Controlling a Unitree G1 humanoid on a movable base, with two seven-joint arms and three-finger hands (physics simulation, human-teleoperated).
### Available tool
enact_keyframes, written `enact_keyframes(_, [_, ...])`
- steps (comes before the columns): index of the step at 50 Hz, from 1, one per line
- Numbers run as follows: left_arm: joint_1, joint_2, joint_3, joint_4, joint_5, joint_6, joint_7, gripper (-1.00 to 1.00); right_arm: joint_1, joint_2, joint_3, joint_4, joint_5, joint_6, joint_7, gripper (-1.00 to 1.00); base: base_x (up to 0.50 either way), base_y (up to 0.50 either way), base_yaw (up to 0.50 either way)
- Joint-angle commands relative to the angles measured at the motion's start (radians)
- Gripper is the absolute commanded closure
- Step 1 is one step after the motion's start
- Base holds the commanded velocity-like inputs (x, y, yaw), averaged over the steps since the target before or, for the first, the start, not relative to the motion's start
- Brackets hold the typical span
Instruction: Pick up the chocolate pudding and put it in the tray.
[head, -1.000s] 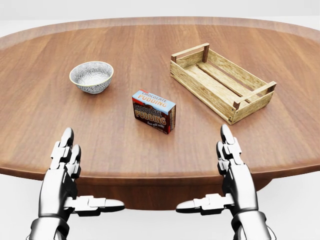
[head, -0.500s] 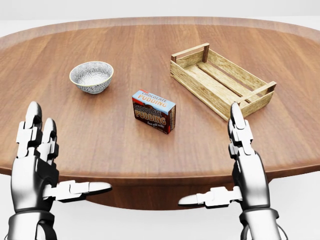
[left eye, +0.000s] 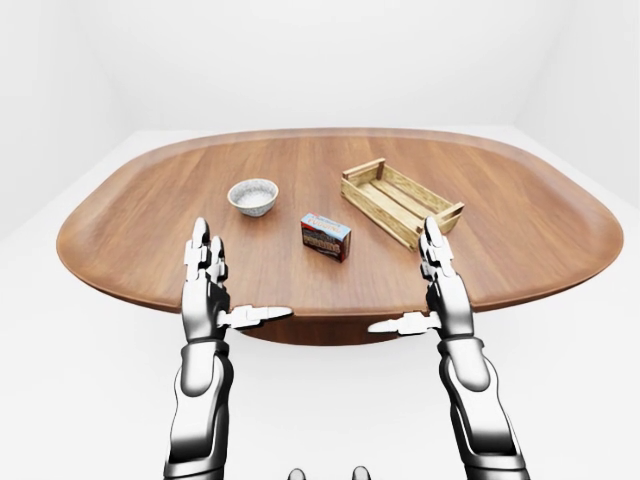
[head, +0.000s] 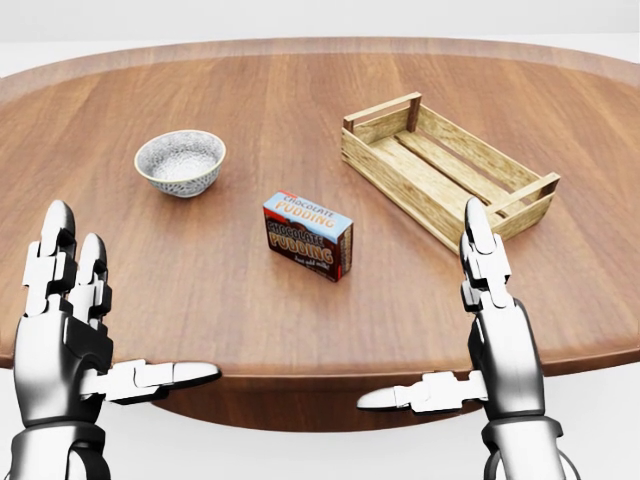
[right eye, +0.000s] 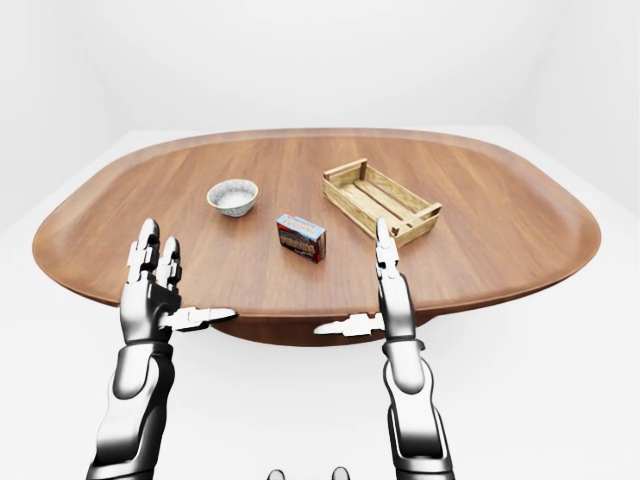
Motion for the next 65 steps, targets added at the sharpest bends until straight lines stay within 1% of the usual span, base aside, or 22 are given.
enact_keyframes(1, [0.003,0.000,-0.002,-0.002,0.002,0.000,0.000,-1.00,0.002,0.001,-0.001,0.001,0.003,0.000,-0.001,-1.00,0.33,0.00,0.00])
enact_keyframes(4, [0.000,0.000,-0.002,0.009,0.003,0.000,-0.001,-1.00,0.004,-0.001,-0.001,0.062,0.000,0.000,-0.013,-1.00,0.33,0.00,0.00])
enact_keyframes(7, [0.001,0.000,-0.002,0.006,0.003,0.000,0.000,-1.00,0.001,0.001,0.000,-0.003,0.002,0.000,-0.001,-1.00,0.36,0.00,0.00])
enact_keyframes(13, [-0.002,0.000,-0.001,0.014,0.003,0.000,-0.001,-1.00,0.001,0.001,0.000,0.005,0.005,0.000,-0.002,-1.00,0.37,0.00,0.00])
enact_keyframes(14, [0.000,0.000,-0.002,0.009,0.003,0.000,-0.001,-1.00,0.004,0.000,0.000,0.060,0.003,0.000,-0.011,-1.00,0.37,0.00,0.00])
enact_keyframes(17, [0.002,0.000,-0.004,0.007,0.001,0.000,-0.004,-1.00,0.006,0.000,0.000,0.078,0.004,0.000,-0.014,-1.00,0.37,0.00,0.00])
enact_keyframes(21, [0.005,-0.001,-0.004,-0.005,0.000,0.000,-0.004,-1.00,0.001,0.001,0.000,0.016,0.004,0.000,-0.003,-1.00,0.38,0.00,0.00])
enact_keyframes(24, [0.002,-0.001,-0.003,-0.001,-0.002,0.000,-0.004,-1.00,0.006,0.000,0.001,0.089,0.002,0.000,-0.016,-1.00,0.38,0.00,0.00])
enact_keyframes(25, [0.004,-0.002,-0.005,-0.001,0.001,0.000,-0.005,-1.00,0.003,0.001,0.001,0.016,0.003,0.000,-0.003,-1.00,0.38,0.00,0.00])
enact_keyframes(30, [0.006,-0.002,-0.005,-0.003,0.000,0.000,-0.005,-1.00,0.005,0.001,0.002,0.002,0.003,0.000,-0.001,-1.00,0.37,0.00,0.00])
enact_keyframes(32, [0.007,-0.002,-0.006,-0.007,0.000,0.000,-0.005,-1.00,0.008,0.000,0.002,0.057,0.003,0.000,-0.009,-1.00,0.37,0.00,0.00])
enact_keyframes(38, [0.010,-0.002,-0.007,-0.012,0.000,0.000,-0.005,-1.00,0.006,0.001,0.002,0.008,0.004,0.000,0.001,-1.00,0.37,0.00,0.00])
enact_keyframes(39, [0.009,-0.002,-0.006,-0.012,-0.001,0.000,-0.006,-1.00,0.010,0.000,0.002,0.068,0.003,0.000,-0.010,-1.00,0.37,0.00,0.00])
enact_keyframes(42, [0.009,-0.002,-0.006,-0.012,-0.001,0.000,-0.007,-1.00,0.006,0.001,0.003,0.010,0.003,0.000,0.001,-1.00,0.37,0.00,0.00])
enact_keyframes(44, [0.008,-0.002,-0.005,-0.010,-0.002,0.000,-0.007,-1.00,0.011,0.000,0.004,0.081,0.001,0.000,-0.011,-1.00,0.37,0.00,0.00])
enact_keyframes(46, [0.006,-0.002,-0.004,-0.005,-0.001,0.000,-0.007,-1.00,0.005,0.001,0.003,0.019,0.002,0.000,0.000,-1.00,0.37,0.00,0.00])
enact_keyframes(49, [0.007,-0.002,-0.005,-0.002,-0.001,0.000,-0.007,-1.00,0.010,0.000,0.003,0.071,0.001,0.000,-0.009,-1.00,0.38,0.00,0.00])
enact_keyframes(51, [0.007,-0.002,-0.006,-0.004,0.000,0.000,-0.006,-1.00,0.006,0.000,0.001,0.020,0.004,0.000,0.001,-1.00,0.38,0.00,0.00])
enact_keyframes(52, [0.008,-0.003,-0.006,-0.003,0.000,0.000,-0.006,-1.00,0.009,0.000,0.001,0.063,0.003,0.000,-0.007,-1.00,0.38,0.00,0.00])
enact_keyframes(59, [0.005,-0.003,-0.006,0.002,0.002,0.000,-0.004,-1.00,0.001,0.000,-0.001,0.017,0.006,0.000,0.001,-1.00,0.38,0.00,0.00])
enact_keyframes(62, [0.004,-0.002,-0.006,0.006,0.001,0.000,-0.004,-1.00,0.006,-0.001,-0.001,0.092,0.006,0.000,-0.012,-1.00,0.37,0.00,0.00])
enact_keyframes(65, [0.004,-0.002,-0.006,0.007,0.000,0.000,-0.004,-1.00,-0.001,0.001,-0.001,0.021,0.008,0.000,0.000,-1.00,0.37,0.00,0.00])
